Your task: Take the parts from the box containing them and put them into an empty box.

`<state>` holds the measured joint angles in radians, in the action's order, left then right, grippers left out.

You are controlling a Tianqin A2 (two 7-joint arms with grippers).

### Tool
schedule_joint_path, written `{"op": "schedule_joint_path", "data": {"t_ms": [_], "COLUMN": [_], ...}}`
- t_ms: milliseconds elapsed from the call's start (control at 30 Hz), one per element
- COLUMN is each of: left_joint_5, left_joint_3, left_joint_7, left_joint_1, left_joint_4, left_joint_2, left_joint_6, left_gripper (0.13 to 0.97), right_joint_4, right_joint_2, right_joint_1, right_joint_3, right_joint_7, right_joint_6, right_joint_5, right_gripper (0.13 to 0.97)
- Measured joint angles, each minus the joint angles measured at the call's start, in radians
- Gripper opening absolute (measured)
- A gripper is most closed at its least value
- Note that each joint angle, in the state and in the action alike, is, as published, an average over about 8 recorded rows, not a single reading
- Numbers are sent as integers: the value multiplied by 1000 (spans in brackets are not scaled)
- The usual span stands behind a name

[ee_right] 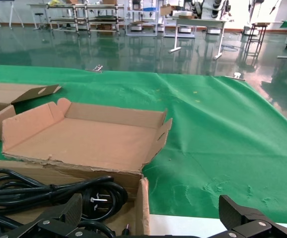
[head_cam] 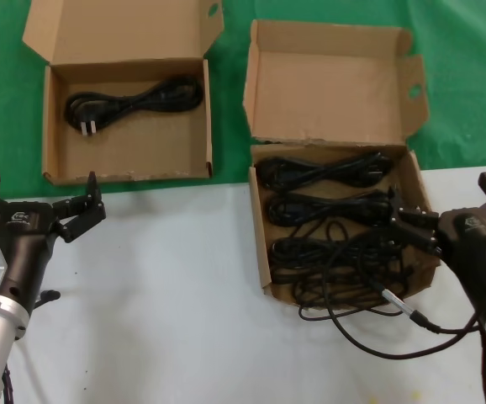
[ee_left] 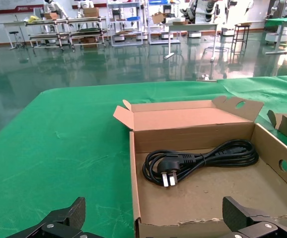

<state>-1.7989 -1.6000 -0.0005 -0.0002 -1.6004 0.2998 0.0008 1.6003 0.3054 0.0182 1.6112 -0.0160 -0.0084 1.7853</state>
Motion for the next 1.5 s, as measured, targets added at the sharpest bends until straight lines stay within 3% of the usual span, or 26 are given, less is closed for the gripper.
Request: {"op": "schedule_joint_path", "data": {"t_ms": [1500], "left_joint_5": [0], "left_joint_3": [0], "left_joint_7": [0], "left_joint_1": [0], "left_joint_4": [0], "left_joint_2": [0], "left_joint_6": [0], "left_gripper": [966], "right_joint_4": [0], "right_joint_2": [0], "right_joint_1": [0], "right_joint_3": [0], "right_joint_7": [0], "right_joint_6": [0], "right_joint_5": [0], "right_gripper": [966]}}
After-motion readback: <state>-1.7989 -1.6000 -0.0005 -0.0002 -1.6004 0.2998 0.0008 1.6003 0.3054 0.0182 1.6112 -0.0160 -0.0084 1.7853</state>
